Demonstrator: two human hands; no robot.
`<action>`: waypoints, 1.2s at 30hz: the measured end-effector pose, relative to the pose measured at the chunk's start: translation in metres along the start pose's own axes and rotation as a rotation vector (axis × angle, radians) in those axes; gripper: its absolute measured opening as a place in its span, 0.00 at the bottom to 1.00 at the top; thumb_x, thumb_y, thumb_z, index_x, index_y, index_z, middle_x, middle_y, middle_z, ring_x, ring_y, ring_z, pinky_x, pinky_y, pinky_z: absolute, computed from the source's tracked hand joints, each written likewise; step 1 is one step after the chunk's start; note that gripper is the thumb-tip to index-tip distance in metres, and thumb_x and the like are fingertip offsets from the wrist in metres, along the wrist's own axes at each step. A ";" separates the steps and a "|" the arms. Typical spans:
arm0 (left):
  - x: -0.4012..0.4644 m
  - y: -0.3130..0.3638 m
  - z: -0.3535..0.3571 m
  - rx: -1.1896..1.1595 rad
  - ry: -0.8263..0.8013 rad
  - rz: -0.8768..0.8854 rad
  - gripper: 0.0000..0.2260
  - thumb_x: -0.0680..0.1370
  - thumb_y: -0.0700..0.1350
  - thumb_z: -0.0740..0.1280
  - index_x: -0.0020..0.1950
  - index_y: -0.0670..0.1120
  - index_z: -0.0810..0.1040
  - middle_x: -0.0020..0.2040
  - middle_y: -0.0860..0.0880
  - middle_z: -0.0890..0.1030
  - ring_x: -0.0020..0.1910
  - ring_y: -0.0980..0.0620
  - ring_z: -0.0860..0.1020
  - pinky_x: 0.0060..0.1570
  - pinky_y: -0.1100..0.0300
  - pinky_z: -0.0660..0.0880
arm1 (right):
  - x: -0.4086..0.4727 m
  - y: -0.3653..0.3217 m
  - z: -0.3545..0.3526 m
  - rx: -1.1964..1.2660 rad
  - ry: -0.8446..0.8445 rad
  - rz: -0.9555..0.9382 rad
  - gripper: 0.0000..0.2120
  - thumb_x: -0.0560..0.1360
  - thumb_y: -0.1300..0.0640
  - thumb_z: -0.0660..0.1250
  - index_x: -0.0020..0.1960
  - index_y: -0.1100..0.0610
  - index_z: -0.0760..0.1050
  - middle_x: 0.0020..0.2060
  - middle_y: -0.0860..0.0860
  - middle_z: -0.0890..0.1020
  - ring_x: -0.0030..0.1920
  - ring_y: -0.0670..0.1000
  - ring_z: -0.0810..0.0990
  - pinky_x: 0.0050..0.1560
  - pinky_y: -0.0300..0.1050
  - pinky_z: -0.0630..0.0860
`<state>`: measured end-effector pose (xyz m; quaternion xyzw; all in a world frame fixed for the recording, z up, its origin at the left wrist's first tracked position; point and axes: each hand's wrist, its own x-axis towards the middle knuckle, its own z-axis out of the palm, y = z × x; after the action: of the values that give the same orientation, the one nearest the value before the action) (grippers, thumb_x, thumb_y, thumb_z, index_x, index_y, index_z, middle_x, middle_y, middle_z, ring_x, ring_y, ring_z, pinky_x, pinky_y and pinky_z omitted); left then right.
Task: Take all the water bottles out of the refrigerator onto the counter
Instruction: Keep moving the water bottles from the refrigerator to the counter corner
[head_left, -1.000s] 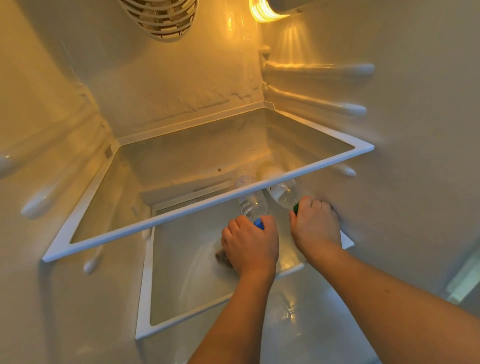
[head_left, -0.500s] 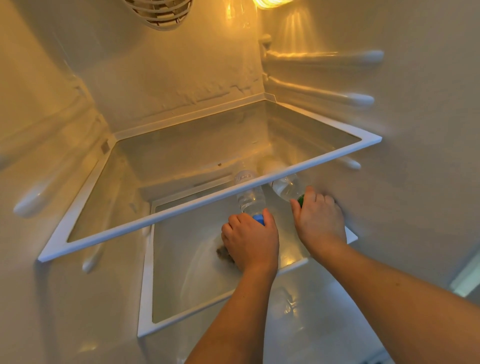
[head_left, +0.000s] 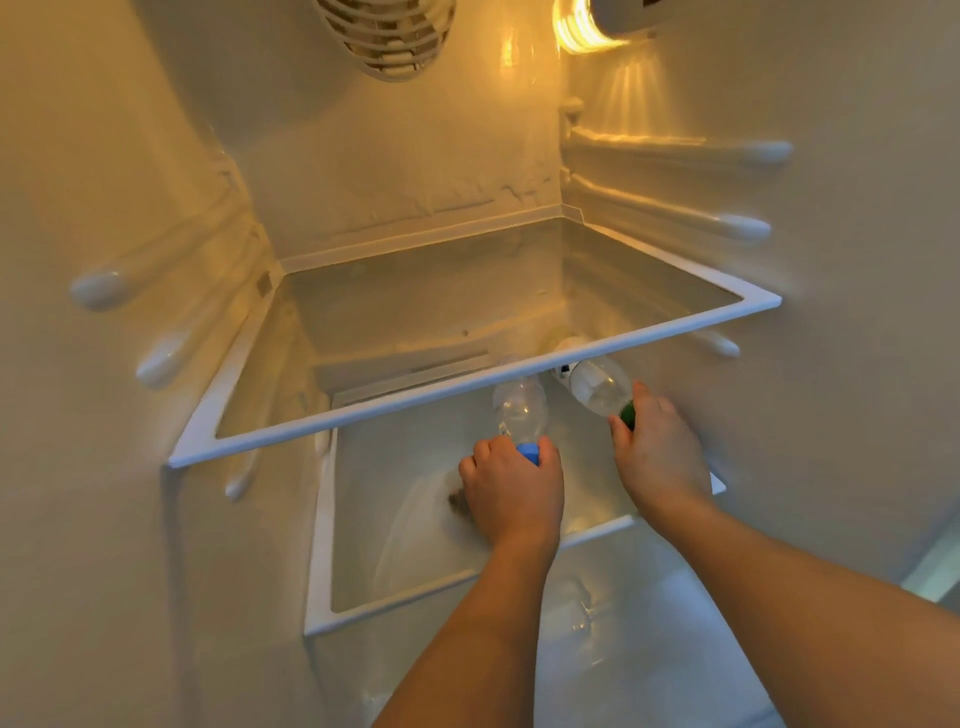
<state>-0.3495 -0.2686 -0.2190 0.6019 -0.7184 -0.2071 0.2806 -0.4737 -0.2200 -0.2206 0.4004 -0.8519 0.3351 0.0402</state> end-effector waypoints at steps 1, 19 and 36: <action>-0.006 -0.004 -0.005 -0.008 -0.015 0.010 0.17 0.78 0.57 0.60 0.52 0.44 0.77 0.51 0.48 0.76 0.53 0.48 0.70 0.53 0.53 0.72 | -0.004 -0.002 -0.004 0.029 -0.012 0.010 0.19 0.80 0.52 0.60 0.68 0.56 0.66 0.57 0.56 0.75 0.52 0.58 0.77 0.46 0.52 0.75; -0.097 -0.002 -0.163 -0.326 0.146 -0.063 0.10 0.82 0.52 0.59 0.55 0.45 0.68 0.43 0.47 0.75 0.40 0.48 0.73 0.37 0.57 0.65 | -0.107 -0.084 -0.116 0.437 0.106 0.108 0.11 0.79 0.52 0.62 0.57 0.57 0.71 0.51 0.54 0.74 0.45 0.54 0.72 0.49 0.52 0.71; -0.145 -0.003 -0.241 -0.131 0.194 0.203 0.13 0.80 0.54 0.63 0.60 0.49 0.70 0.41 0.53 0.76 0.36 0.54 0.73 0.30 0.64 0.64 | -0.148 -0.144 -0.176 0.350 0.023 -0.182 0.11 0.73 0.50 0.65 0.38 0.55 0.68 0.32 0.49 0.72 0.36 0.54 0.72 0.35 0.44 0.64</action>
<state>-0.1724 -0.1174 -0.0607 0.5238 -0.7300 -0.1652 0.4068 -0.3071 -0.0822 -0.0568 0.4727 -0.7404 0.4777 0.0096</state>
